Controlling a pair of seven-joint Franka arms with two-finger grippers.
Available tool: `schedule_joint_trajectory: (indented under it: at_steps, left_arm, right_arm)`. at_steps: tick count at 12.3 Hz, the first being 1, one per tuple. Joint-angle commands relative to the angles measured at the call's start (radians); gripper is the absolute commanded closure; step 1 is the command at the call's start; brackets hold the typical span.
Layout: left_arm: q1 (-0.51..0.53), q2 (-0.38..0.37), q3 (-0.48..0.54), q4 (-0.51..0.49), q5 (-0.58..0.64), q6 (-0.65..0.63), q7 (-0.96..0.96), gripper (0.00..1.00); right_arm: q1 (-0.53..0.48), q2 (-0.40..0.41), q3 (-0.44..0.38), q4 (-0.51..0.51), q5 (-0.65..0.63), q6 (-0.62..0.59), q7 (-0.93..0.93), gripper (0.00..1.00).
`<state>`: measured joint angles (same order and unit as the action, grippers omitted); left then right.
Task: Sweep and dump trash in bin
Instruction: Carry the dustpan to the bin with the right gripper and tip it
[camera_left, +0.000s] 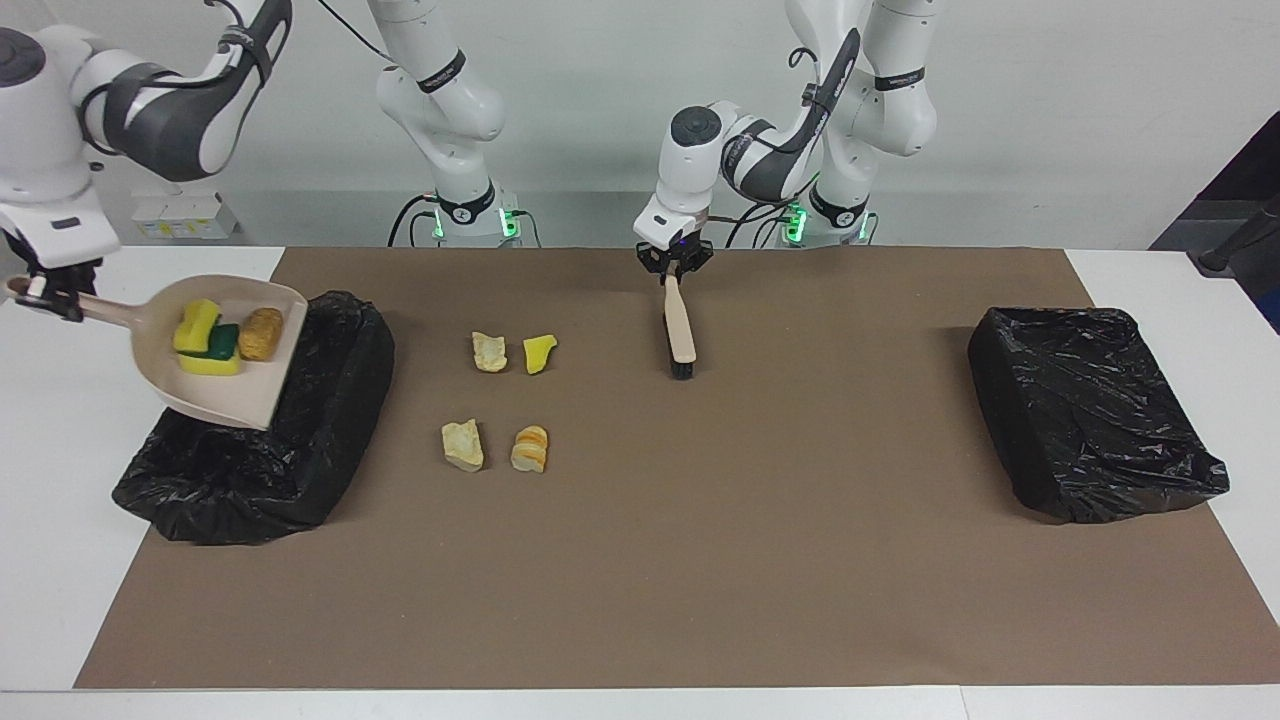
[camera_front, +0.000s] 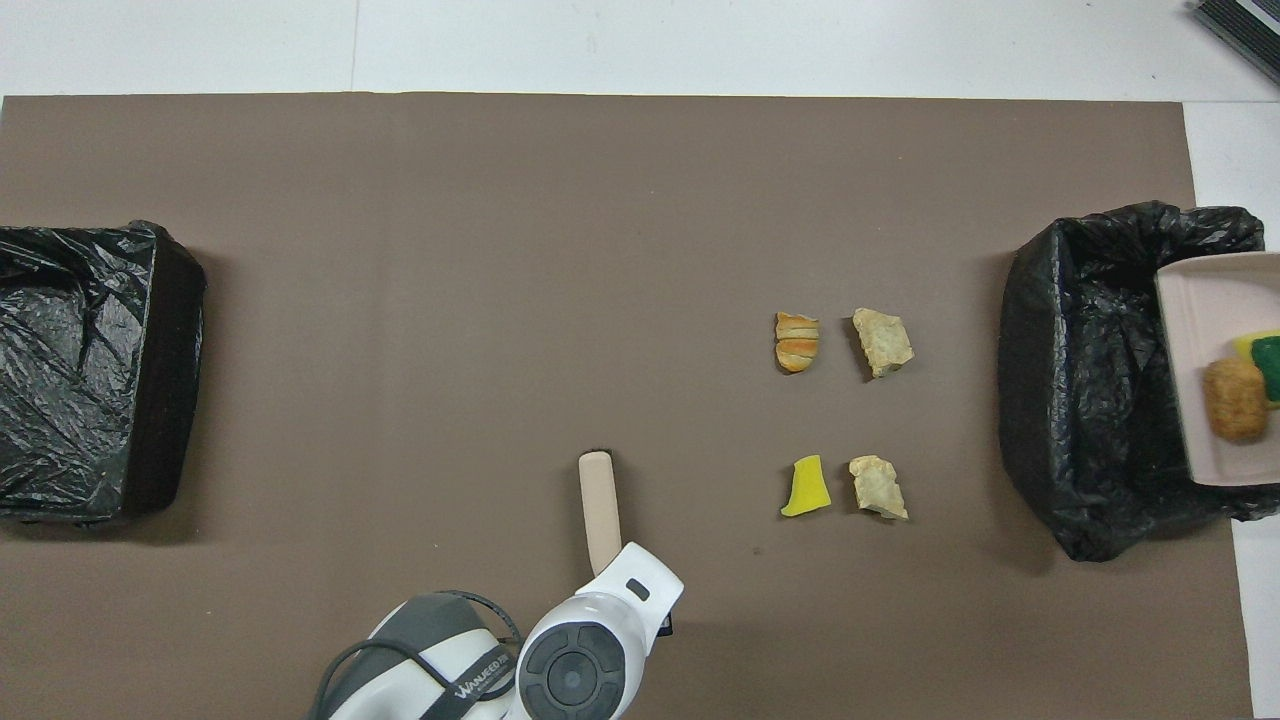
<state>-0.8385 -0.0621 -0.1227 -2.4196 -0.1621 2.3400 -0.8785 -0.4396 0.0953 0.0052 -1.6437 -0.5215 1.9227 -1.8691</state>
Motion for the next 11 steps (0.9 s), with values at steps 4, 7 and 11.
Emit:
schedule_joint_trajectory:
  at_steps: [4, 7, 11]
  left_arm:
    - [0.059, -0.005, 0.021, 0.008, 0.016, -0.045, -0.013, 0.00]
    - [0.159, -0.012, 0.023, 0.072, 0.076, -0.114, -0.013, 0.00]
    - [0.288, -0.030, 0.024, 0.175, 0.165, -0.211, 0.021, 0.00]
  right_arm:
    - [-0.015, -0.187, 0.016, -0.310, -0.368, 0.151, 0.290, 1.00]
    - [0.047, -0.207, 0.019, -0.335, -0.428, 0.105, 0.360, 1.00]
    - [0.044, -0.238, 0.019, -0.312, -0.502, 0.101, 0.349, 1.00]
